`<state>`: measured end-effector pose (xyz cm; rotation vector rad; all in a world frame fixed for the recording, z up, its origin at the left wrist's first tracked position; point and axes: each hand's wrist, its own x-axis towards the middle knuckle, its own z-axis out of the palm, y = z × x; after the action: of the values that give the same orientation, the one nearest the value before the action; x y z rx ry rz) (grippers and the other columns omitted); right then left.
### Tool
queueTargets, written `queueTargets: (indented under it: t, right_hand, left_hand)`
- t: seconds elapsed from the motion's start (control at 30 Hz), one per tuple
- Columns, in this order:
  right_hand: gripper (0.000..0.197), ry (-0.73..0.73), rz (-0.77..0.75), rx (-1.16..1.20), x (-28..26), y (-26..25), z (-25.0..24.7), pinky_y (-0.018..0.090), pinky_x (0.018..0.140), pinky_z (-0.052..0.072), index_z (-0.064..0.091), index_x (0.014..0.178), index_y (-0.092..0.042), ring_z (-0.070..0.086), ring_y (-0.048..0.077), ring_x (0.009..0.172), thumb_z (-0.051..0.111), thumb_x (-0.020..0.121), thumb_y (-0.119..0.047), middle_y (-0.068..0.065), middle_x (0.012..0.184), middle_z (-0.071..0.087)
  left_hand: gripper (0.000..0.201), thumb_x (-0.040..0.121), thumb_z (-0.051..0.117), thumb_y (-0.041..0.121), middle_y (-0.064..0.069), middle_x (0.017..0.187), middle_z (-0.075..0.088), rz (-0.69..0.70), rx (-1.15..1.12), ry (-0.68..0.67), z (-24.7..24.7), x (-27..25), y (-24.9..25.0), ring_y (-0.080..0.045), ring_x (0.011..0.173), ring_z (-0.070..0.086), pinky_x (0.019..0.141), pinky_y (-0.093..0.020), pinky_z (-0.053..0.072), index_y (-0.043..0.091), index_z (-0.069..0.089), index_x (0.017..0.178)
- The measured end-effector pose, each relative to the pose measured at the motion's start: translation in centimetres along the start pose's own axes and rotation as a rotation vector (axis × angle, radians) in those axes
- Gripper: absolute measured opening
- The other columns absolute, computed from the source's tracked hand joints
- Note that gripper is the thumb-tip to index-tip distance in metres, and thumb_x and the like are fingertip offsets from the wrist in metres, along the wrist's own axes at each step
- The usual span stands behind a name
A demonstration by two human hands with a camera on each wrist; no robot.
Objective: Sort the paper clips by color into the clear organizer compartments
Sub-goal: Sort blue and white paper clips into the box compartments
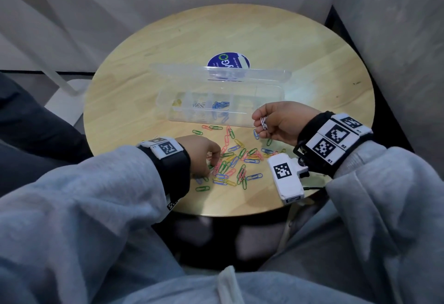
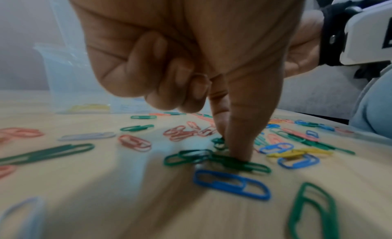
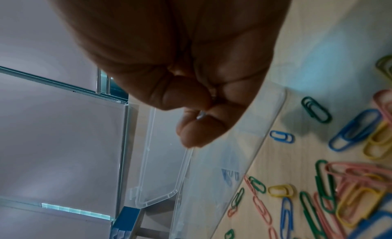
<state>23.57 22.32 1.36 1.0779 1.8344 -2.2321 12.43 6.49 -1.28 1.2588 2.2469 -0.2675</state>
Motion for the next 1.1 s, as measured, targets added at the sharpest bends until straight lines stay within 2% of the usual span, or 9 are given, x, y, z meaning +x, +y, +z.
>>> queueTargets:
  t: [0.1, 0.23, 0.43, 0.53, 0.67, 0.77, 0.83, 0.97, 1.1]
  right_hand:
    - [0.042, -0.014, -0.007, 0.031, -0.2, -0.3, 0.0, 0.013, 0.040, 0.043, 0.046, 0.075, -0.004, 0.045, 0.020, 0.060, 0.014, 0.081, 0.023, 0.011, 0.074, 0.043]
    - [0.043, -0.056, -0.034, 0.033, -0.8, -0.9, -0.6, 0.013, 0.045, 0.049, 0.049, 0.077, -0.003, 0.049, 0.020, 0.063, 0.015, 0.080, 0.023, 0.011, 0.076, 0.047]
    - [0.040, 0.051, -0.142, 0.028, -1.0, -1.8, -1.8, 0.012, 0.053, 0.053, 0.052, 0.080, -0.004, 0.053, 0.017, 0.068, 0.023, 0.085, 0.022, 0.010, 0.078, 0.049]
    - [0.038, 0.087, -0.162, 0.014, -0.4, -2.1, -1.6, 0.012, 0.053, 0.054, 0.052, 0.080, -0.005, 0.055, 0.017, 0.070, 0.025, 0.086, 0.021, 0.010, 0.081, 0.049]
    - [0.037, 0.059, -0.170, -0.017, 0.4, -2.6, -0.7, 0.014, 0.055, 0.054, 0.051, 0.080, -0.005, 0.055, 0.018, 0.070, 0.026, 0.086, 0.021, 0.011, 0.082, 0.050]
    - [0.035, 0.039, -0.161, -0.038, 0.8, -2.5, -0.1, 0.014, 0.054, 0.054, 0.051, 0.082, -0.003, 0.053, 0.019, 0.068, 0.025, 0.087, 0.021, 0.011, 0.079, 0.048]
    - [0.033, 0.032, -0.158, -0.048, 1.1, -2.4, 0.1, 0.014, 0.053, 0.053, 0.050, 0.086, -0.002, 0.052, 0.019, 0.067, 0.025, 0.088, 0.020, 0.011, 0.077, 0.047]
    - [0.036, 0.074, -0.165, -0.087, 1.6, -2.2, -0.1, 0.015, 0.063, 0.055, 0.052, 0.079, -0.008, 0.057, 0.016, 0.070, 0.029, 0.088, 0.018, 0.009, 0.081, 0.051]
    - [0.038, 0.112, -0.186, -0.109, 2.3, -2.3, -0.4, 0.021, 0.074, 0.055, 0.051, 0.078, -0.011, 0.058, 0.016, 0.077, 0.031, 0.087, 0.019, 0.008, 0.085, 0.052]
  left_hand:
    - [0.020, 0.075, 0.061, 0.014, 0.009, 0.068, 0.044, 0.000, 0.017, 0.040, -0.1, -0.1, 0.2, -0.019, 0.077, 0.049, 0.057, -0.023, 0.032, 0.028, 0.059, 0.089]
    - [0.014, 0.076, 0.062, 0.017, 0.009, 0.065, 0.045, -0.005, 0.007, 0.025, 0.1, 0.0, 0.5, -0.018, 0.073, 0.051, 0.048, -0.021, 0.028, 0.026, 0.060, 0.086]
    - [0.010, 0.077, 0.057, 0.013, 0.007, 0.060, 0.055, -0.035, -0.049, -0.046, 0.3, 0.4, 0.3, -0.017, 0.070, 0.055, 0.054, -0.020, 0.038, 0.022, 0.058, 0.072]
    - [0.016, 0.074, 0.061, 0.015, 0.006, 0.065, 0.054, -0.045, -0.051, 0.015, 0.4, 0.4, -0.1, -0.018, 0.072, 0.053, 0.053, -0.021, 0.035, 0.023, 0.050, 0.065]
    - [0.020, 0.076, 0.065, 0.019, 0.004, 0.081, 0.049, 0.030, -0.038, 0.098, 0.1, 0.4, -0.6, -0.020, 0.078, 0.046, 0.053, -0.025, 0.028, 0.024, 0.046, 0.079]
    - [0.012, 0.081, 0.064, 0.022, 0.009, 0.076, 0.043, 0.034, -0.077, 0.092, 0.1, 0.6, -1.0, -0.017, 0.080, 0.044, 0.063, -0.024, 0.029, 0.022, 0.059, 0.091]
    - [0.016, 0.082, 0.064, 0.025, 0.011, 0.072, 0.042, 0.018, -0.107, 0.099, 0.0, 0.8, -1.4, -0.015, 0.081, 0.044, 0.067, -0.022, 0.029, 0.021, 0.063, 0.098]
    - [0.021, 0.079, 0.067, 0.023, 0.011, 0.069, 0.043, 0.073, -0.089, 0.083, -0.2, 1.1, -1.3, -0.017, 0.078, 0.047, 0.066, -0.024, 0.033, 0.027, 0.061, 0.099]
    - [0.017, 0.081, 0.064, 0.024, 0.011, 0.081, 0.048, 0.125, 0.007, 0.036, -0.3, 1.2, -0.9, -0.018, 0.088, 0.051, 0.071, -0.027, 0.040, 0.030, 0.063, 0.098]
